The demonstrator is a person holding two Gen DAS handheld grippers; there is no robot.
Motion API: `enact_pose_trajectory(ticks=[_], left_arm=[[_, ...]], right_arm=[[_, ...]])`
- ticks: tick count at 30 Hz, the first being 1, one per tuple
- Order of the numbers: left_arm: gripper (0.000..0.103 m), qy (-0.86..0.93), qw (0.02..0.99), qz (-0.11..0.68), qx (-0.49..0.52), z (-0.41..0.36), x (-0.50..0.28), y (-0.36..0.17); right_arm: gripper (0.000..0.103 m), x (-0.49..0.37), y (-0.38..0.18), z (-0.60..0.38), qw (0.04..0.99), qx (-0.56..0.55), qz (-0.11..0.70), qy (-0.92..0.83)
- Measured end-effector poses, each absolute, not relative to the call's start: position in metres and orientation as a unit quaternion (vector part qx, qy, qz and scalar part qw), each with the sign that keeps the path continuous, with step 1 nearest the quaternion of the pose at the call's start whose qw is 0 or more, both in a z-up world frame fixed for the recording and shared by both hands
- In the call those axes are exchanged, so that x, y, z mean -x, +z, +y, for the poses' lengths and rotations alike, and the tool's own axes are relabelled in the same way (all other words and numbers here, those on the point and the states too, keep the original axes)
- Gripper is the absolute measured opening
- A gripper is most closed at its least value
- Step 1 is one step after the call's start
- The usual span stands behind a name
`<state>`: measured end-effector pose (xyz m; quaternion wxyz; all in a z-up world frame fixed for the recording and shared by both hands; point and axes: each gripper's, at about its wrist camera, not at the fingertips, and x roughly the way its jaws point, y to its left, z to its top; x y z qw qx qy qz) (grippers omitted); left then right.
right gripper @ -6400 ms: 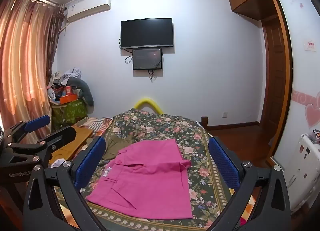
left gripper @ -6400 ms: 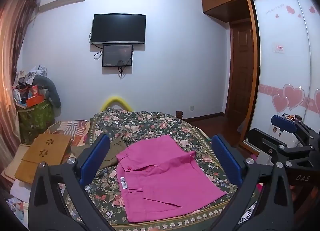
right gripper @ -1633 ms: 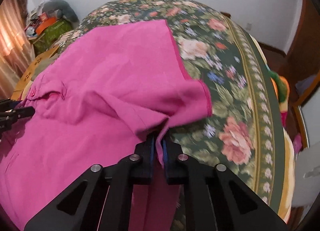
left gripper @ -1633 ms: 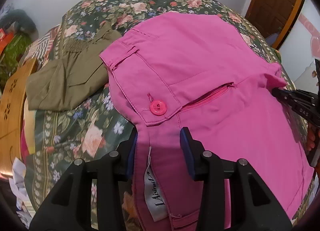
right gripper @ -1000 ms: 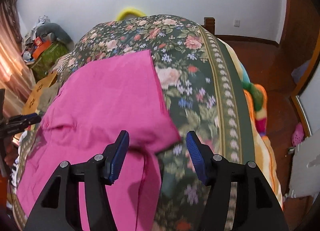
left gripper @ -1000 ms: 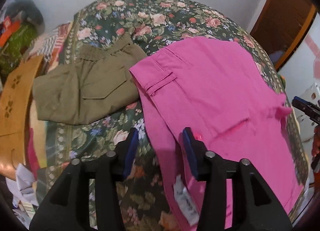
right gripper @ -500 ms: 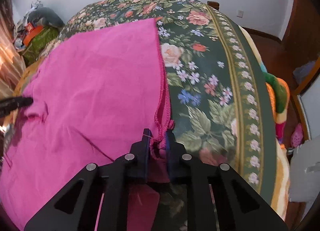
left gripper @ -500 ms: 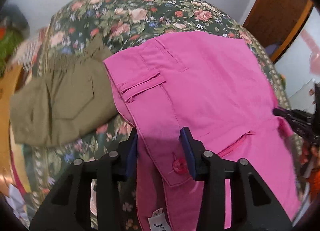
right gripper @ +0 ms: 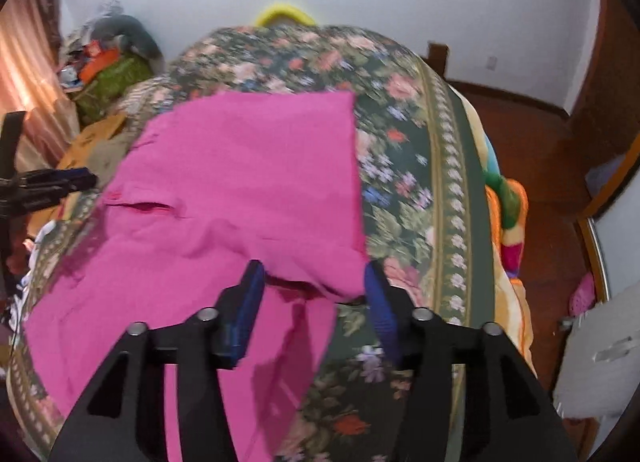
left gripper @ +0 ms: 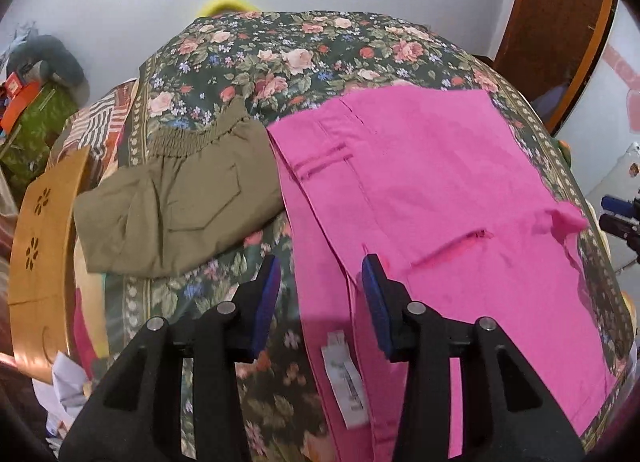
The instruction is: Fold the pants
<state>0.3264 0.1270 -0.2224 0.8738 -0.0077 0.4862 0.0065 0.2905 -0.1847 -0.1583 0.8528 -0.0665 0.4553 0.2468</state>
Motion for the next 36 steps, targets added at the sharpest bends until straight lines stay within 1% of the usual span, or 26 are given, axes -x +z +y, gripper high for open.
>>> enact_pose_trajectory(ticks=[6,8,9,10,12,14,16,18,22,23,27,29,30,33,36], left_arm=[[0.043,-0.002,0.854,0.520,-0.007,0.108,-0.316,-0.257],[0.045,0.002,0.856,0.517,-0.009,0.107,-0.313,-0.264],[0.046,0.003,0.858,0.514,-0.009,0.106,-0.312,-0.265],[0.046,0.004,0.858,0.514,-0.013,0.105,-0.312,-0.265],[0.046,0.001,0.858,0.513,-0.018,0.104,-0.311,-0.260],[0.046,-0.006,0.866,0.501,-0.011,0.103,-0.311,-0.252],[0.046,0.000,0.878,0.479,-0.005,0.104,-0.313,-0.243],[0.049,0.016,0.885,0.465,0.004,0.111,-0.320,-0.240],[0.050,0.036,0.877,0.478,0.032,0.121,-0.335,-0.254],[0.053,0.041,0.875,0.481,0.031,0.122,-0.337,-0.258],[0.058,0.048,0.876,0.479,0.038,0.126,-0.336,-0.261],[0.069,0.058,0.875,0.479,0.034,0.128,-0.337,-0.265],[0.071,0.062,0.875,0.479,0.034,0.129,-0.336,-0.266],[0.074,0.061,0.874,0.480,0.048,0.134,-0.336,-0.269],[0.076,0.058,0.874,0.480,0.052,0.136,-0.334,-0.268]], right_arm=[[0.051,-0.288,-0.174,-0.153,0.854,0.104,0.434,0.268],[0.051,-0.290,-0.184,-0.150,0.858,0.122,0.426,0.259],[0.049,-0.287,-0.185,-0.150,0.856,0.125,0.430,0.256],[0.045,-0.290,-0.191,-0.150,0.853,0.124,0.439,0.254],[0.020,-0.292,-0.197,-0.154,0.849,0.115,0.447,0.256],[0.010,-0.295,-0.202,-0.157,0.848,0.107,0.453,0.254],[0.009,-0.295,-0.200,-0.161,0.853,0.093,0.446,0.256],[0.006,-0.293,-0.195,-0.164,0.854,0.076,0.441,0.266],[0.004,-0.290,-0.185,-0.163,0.857,0.066,0.432,0.273],[0.004,-0.290,-0.183,-0.163,0.857,0.060,0.432,0.275],[0.003,-0.306,-0.183,-0.171,0.863,0.028,0.434,0.259],[0.003,-0.318,-0.192,-0.176,0.865,0.016,0.440,0.241],[0.003,-0.325,-0.203,-0.177,0.864,0.013,0.451,0.225],[0.002,-0.332,-0.236,-0.176,0.849,0.025,0.486,0.205],[0.002,-0.327,-0.234,-0.178,0.853,0.025,0.479,0.208]])
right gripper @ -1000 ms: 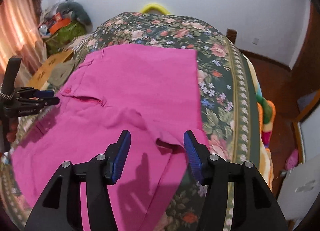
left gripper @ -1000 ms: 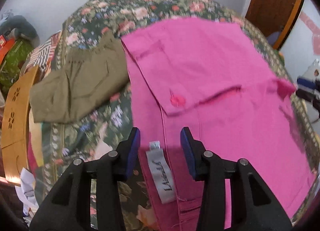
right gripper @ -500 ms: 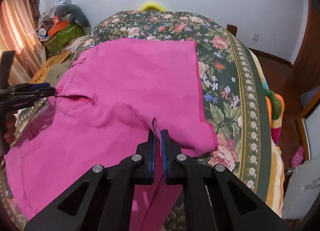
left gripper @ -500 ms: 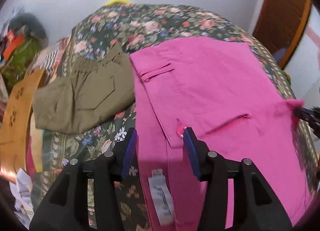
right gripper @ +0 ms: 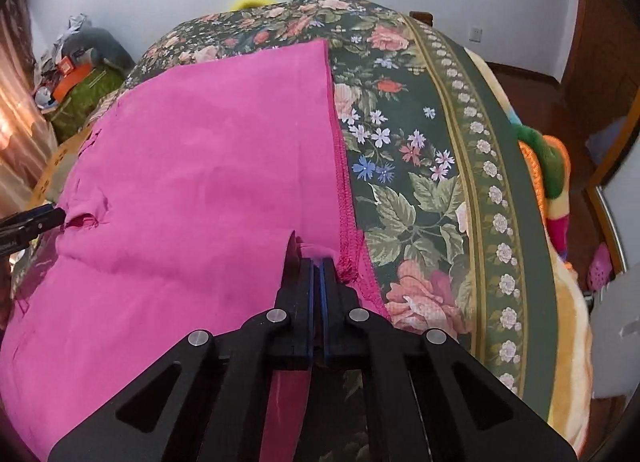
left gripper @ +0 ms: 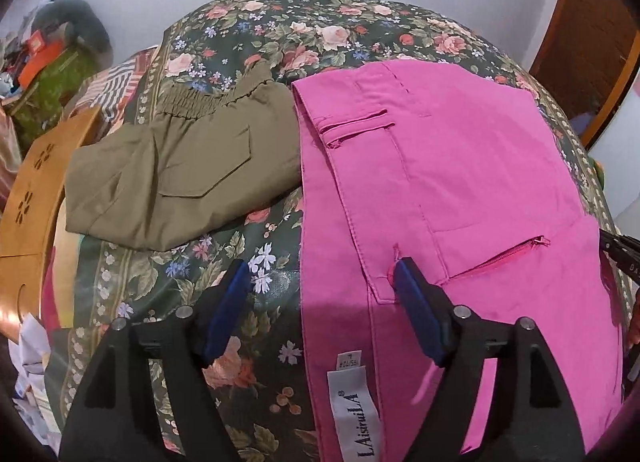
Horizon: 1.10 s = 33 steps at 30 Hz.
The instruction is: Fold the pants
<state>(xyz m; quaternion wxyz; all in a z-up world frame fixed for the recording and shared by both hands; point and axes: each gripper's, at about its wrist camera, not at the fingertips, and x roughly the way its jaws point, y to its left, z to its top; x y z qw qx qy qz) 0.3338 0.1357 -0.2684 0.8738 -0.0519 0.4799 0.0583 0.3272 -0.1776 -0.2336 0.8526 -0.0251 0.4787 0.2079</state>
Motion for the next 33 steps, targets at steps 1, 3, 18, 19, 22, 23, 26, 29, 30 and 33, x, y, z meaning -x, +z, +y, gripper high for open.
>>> enact_pose_trajectory(ticks=[1,3,18,19,22,23,26,29,30,33], left_arm=[[0.076,0.057,0.875,0.479,0.048,0.136,-0.333,-0.267],[0.076,0.061,0.878,0.474,0.027,0.134,-0.329,-0.262],[0.076,0.056,0.894,0.443,0.040,0.166,-0.399,-0.217],[0.076,0.052,0.892,0.446,0.045,0.168,-0.407,-0.221],[0.076,0.041,0.888,0.455,0.060,0.173,-0.429,-0.234],[0.075,0.037,0.886,0.458,0.062,0.174,-0.436,-0.239],[0.073,0.026,0.881,0.469,0.055,0.174,-0.455,-0.253],[0.070,0.014,0.876,0.479,0.049,0.173,-0.470,-0.266],[0.068,0.005,0.876,0.480,0.055,0.173,-0.473,-0.270],[0.048,-0.025,0.875,0.476,0.084,0.175,-0.477,-0.273]], right_arm=[[0.002,-0.327,-0.230,-0.179,0.849,0.022,0.484,0.209],[0.003,-0.325,-0.220,-0.183,0.847,0.020,0.488,0.212],[0.057,-0.373,-0.138,-0.157,0.885,0.020,0.398,0.239],[0.057,-0.377,-0.141,-0.154,0.885,0.020,0.400,0.238],[0.057,-0.405,-0.156,-0.138,0.881,0.028,0.413,0.231],[0.057,-0.418,-0.165,-0.132,0.879,0.033,0.418,0.229],[0.057,-0.440,-0.177,-0.126,0.873,0.036,0.430,0.226],[0.057,-0.468,-0.193,-0.121,0.871,0.037,0.444,0.205],[0.057,-0.478,-0.201,-0.119,0.869,0.036,0.451,0.200],[0.037,-0.490,-0.216,-0.116,0.863,0.021,0.460,0.207]])
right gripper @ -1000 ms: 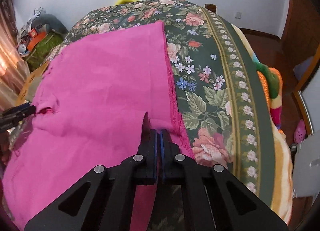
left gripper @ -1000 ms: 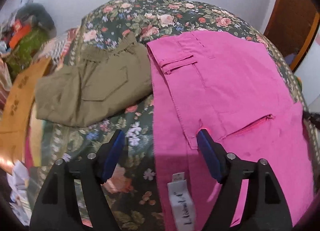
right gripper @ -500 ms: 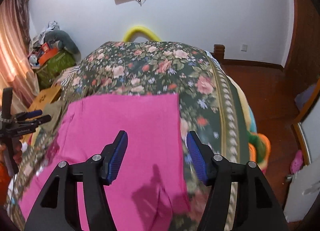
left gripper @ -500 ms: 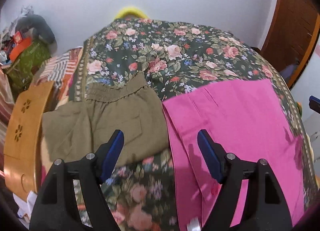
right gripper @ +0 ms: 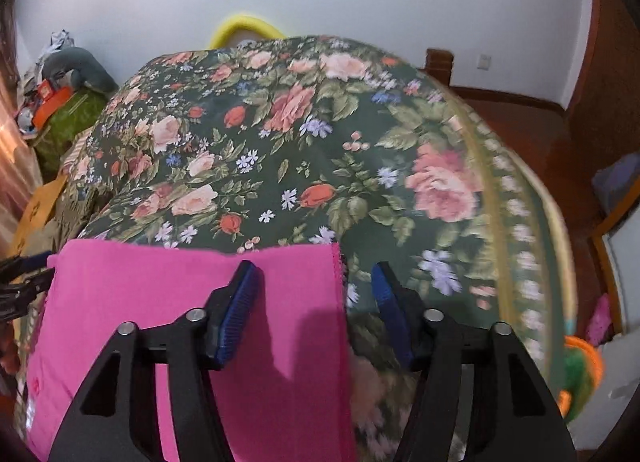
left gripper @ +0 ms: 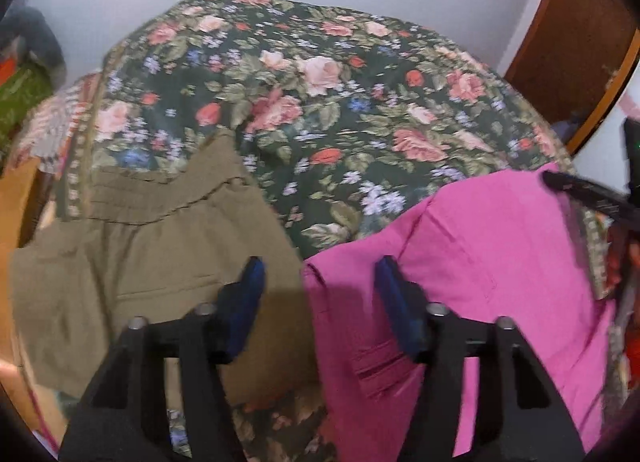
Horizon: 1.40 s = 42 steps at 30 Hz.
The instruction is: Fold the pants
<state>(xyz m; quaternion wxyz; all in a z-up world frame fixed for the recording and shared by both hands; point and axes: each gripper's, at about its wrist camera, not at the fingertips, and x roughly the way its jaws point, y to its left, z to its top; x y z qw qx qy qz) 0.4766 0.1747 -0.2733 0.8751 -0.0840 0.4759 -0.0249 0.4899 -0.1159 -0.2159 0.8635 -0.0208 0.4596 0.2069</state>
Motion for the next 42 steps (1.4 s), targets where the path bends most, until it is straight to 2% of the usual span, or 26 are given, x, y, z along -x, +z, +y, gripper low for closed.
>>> enact_pose_trajectory(ticks=[2,3,5,8,17,22,32,38,42], left_arm=[[0.035,-0.036,0.874,0.475,0.099,0.175,-0.478,-0.274],[0.032,-0.035,0.875,0.473,0.100,0.174,-0.478,-0.273],[0.015,-0.017,0.878,0.472,0.084,0.172,-0.477,-0.273],[0.010,-0.006,0.880,0.468,0.078,0.173,-0.472,-0.270],[0.009,0.046,0.877,0.478,0.006,0.165,-0.470,-0.251],[0.008,0.035,0.901,0.433,0.013,0.161,-0.445,-0.209],[0.008,0.022,0.925,0.379,-0.030,0.133,-0.368,-0.141],[0.008,0.021,0.932,0.356,-0.055,0.110,-0.313,-0.129],[0.008,0.009,0.932,0.359,-0.054,0.100,-0.274,-0.134]], right_arm=[[0.029,-0.489,-0.217,-0.115,0.867,0.013,0.451,0.213],[0.019,-0.488,-0.217,-0.114,0.868,0.015,0.447,0.214],[0.010,-0.487,-0.218,-0.111,0.870,0.022,0.442,0.218],[0.004,-0.481,-0.214,-0.109,0.875,0.037,0.429,0.221],[0.002,-0.467,-0.190,-0.105,0.888,0.072,0.401,0.213],[0.002,-0.444,-0.156,-0.109,0.896,0.071,0.373,0.228],[0.002,-0.361,-0.088,-0.141,0.904,0.053,0.339,0.254],[0.002,-0.299,-0.071,-0.165,0.903,0.048,0.334,0.266],[0.002,-0.262,-0.080,-0.175,0.897,0.046,0.348,0.267]])
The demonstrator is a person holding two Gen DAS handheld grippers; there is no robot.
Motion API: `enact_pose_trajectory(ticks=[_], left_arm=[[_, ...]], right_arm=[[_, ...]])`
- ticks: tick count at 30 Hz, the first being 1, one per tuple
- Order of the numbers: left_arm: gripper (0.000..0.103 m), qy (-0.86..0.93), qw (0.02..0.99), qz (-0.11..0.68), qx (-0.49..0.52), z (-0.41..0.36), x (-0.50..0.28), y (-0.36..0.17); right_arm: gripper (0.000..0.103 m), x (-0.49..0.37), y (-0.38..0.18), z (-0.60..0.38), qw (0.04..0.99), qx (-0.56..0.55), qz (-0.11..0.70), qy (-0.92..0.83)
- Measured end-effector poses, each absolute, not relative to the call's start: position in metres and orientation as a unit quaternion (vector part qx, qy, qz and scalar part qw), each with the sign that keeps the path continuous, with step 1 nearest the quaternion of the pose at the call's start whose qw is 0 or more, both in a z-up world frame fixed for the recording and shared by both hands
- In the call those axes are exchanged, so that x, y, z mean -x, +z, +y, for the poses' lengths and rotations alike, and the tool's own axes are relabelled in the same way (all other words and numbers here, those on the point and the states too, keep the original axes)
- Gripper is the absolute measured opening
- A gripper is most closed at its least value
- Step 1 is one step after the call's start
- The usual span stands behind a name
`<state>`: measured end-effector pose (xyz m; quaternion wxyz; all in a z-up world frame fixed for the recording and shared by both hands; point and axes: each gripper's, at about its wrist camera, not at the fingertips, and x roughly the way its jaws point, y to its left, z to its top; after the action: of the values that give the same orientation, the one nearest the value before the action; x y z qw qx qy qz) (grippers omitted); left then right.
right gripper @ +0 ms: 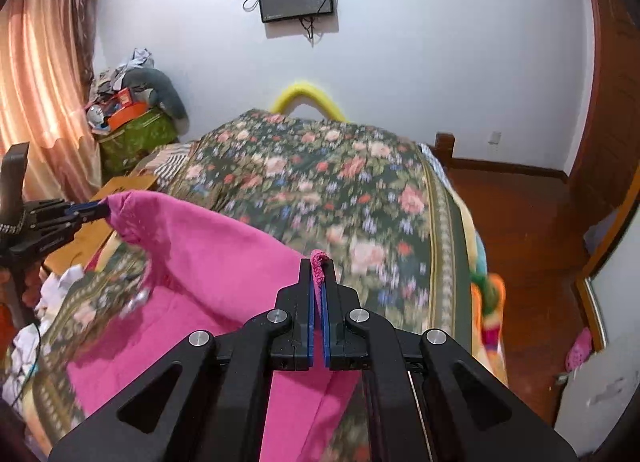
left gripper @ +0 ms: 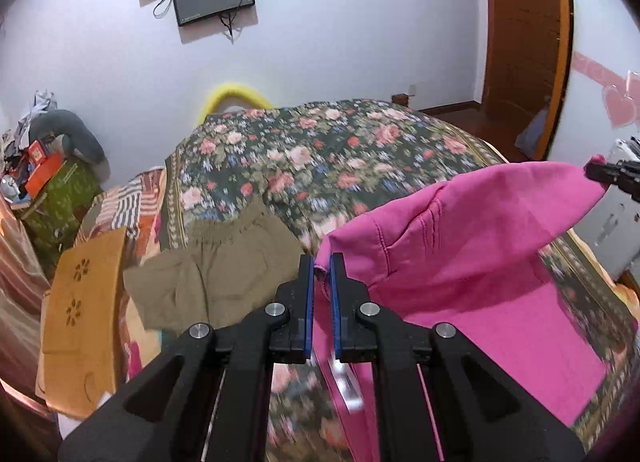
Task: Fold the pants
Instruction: 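Lift the trousers with both grippers and fold them over onto themselves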
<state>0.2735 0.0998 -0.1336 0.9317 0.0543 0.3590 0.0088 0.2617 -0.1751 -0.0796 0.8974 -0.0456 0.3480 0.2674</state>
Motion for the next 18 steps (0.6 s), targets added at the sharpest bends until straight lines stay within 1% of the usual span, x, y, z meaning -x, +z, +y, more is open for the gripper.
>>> enact_pose_trajectory(ticks=[4,10,15,18], left_arm=[[0.008,-0.003,0.931,0.360,-0.062,0.093,-0.235,-0.144],[0.008,-0.014,0.913,0.405,-0.054,0.088,-0.191,-0.180],[0.008,-0.014,0.895,0.440,-0.069,0.083,-0.169,-0.209],[0.008,-0.017,0.886,0.460,-0.057,0.084,-0.159,-0.218]], right_arm=[[0.002,-0.230,-0.097,-0.178,0.888,0.046,0.370,0.269],[0.002,-0.186,-0.127,-0.177,0.872,0.050,0.402,0.276],[0.002,-0.164,-0.160,-0.184,0.862,0.038,0.436,0.256],[0.004,-0.149,-0.172,-0.187,0.860,0.057,0.445,0.241]])
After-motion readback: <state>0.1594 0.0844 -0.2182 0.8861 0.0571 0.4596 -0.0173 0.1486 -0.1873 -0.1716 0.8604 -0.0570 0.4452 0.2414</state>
